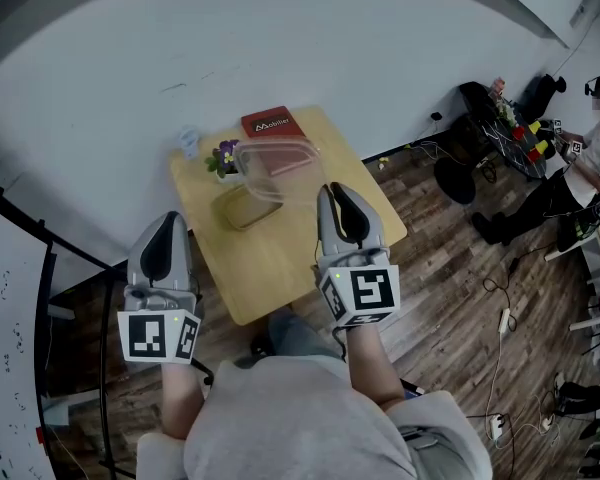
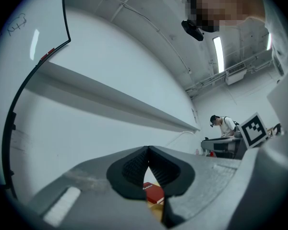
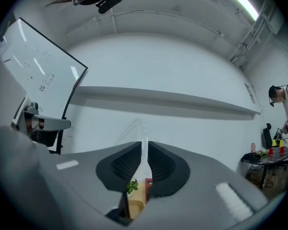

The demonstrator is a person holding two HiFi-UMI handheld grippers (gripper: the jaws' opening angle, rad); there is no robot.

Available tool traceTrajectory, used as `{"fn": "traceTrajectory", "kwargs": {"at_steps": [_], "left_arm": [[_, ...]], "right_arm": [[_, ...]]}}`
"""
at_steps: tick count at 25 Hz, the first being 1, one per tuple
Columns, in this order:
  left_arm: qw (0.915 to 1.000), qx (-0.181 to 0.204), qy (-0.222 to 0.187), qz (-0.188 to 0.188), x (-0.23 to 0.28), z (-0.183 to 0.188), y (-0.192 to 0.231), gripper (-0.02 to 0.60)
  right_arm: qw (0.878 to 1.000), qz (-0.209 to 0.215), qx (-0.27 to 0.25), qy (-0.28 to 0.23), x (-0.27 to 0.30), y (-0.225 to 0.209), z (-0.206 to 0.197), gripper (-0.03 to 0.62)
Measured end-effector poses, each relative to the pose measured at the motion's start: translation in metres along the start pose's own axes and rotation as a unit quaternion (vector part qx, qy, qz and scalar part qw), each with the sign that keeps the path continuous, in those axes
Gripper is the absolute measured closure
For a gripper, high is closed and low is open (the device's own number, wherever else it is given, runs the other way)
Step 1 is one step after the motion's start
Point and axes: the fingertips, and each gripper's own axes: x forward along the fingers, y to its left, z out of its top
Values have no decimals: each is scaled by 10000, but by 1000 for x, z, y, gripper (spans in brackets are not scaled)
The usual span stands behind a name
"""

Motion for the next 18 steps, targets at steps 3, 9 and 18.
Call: {"fn": "traceTrajectory", "kwargs": {"at_steps": [3, 9, 18], "left_arm": [[10000, -5, 65, 21, -2, -3, 1, 577], [9999, -20, 129, 51, -3, -7, 0, 577], [9999, -11, 139, 13, -3, -7, -7, 577]], "right_arm": [[10000, 6, -5, -5, -3, 2, 0, 553], [10000, 22, -41, -16, -5, 3, -2, 553], [9999, -31, -71, -111, -12, -2, 2, 553]]}}
